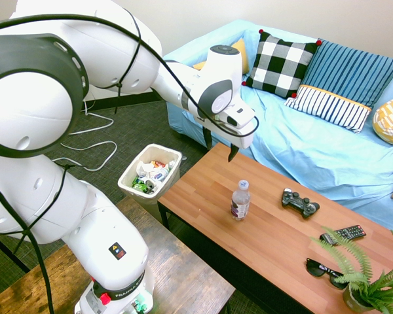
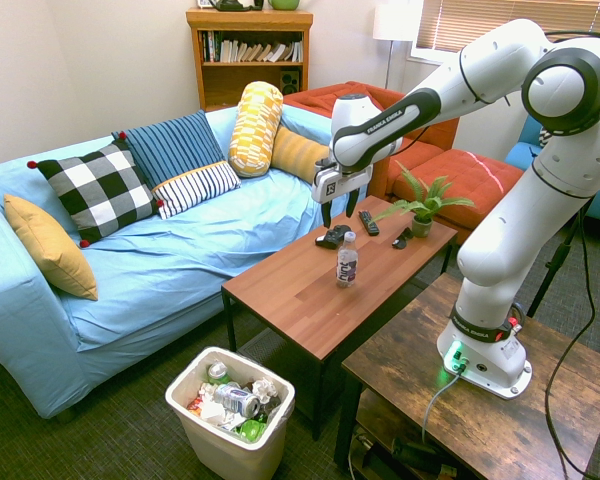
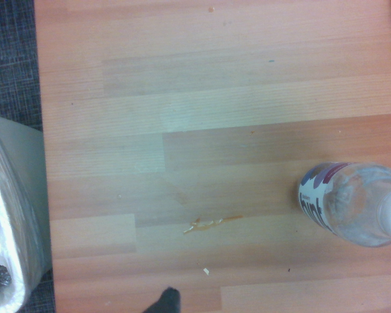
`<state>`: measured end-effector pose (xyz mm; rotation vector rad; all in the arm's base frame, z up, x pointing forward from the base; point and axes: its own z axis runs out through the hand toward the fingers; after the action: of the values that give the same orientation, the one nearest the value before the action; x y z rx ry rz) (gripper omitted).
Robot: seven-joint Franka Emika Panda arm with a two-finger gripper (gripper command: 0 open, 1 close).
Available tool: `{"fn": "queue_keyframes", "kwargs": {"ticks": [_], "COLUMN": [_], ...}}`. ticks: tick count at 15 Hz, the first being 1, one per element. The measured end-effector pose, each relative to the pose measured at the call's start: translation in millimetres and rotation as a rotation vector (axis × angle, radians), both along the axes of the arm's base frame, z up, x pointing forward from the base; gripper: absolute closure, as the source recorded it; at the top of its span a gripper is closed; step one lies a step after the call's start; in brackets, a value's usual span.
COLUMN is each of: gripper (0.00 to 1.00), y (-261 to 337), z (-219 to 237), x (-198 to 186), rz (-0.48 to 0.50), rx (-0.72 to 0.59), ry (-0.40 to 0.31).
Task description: Throw the bottle in the trash bin
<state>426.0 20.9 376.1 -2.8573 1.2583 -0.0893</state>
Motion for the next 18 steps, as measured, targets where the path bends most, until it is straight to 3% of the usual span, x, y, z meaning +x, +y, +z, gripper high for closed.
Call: {"fn": "queue_keyframes", "kwargs": {"ticks": [4, 9, 18], "gripper": [0.00, 0.00, 0.00], "y": [-5, -42, -81], "z": [-7, -6, -95], "x": [2, 8, 19], "rz": [0.001, -0.073, -0.224], "rx": [0.004, -0.038, -0.047], "ry": [0.017, -0.017, 0.031]}}
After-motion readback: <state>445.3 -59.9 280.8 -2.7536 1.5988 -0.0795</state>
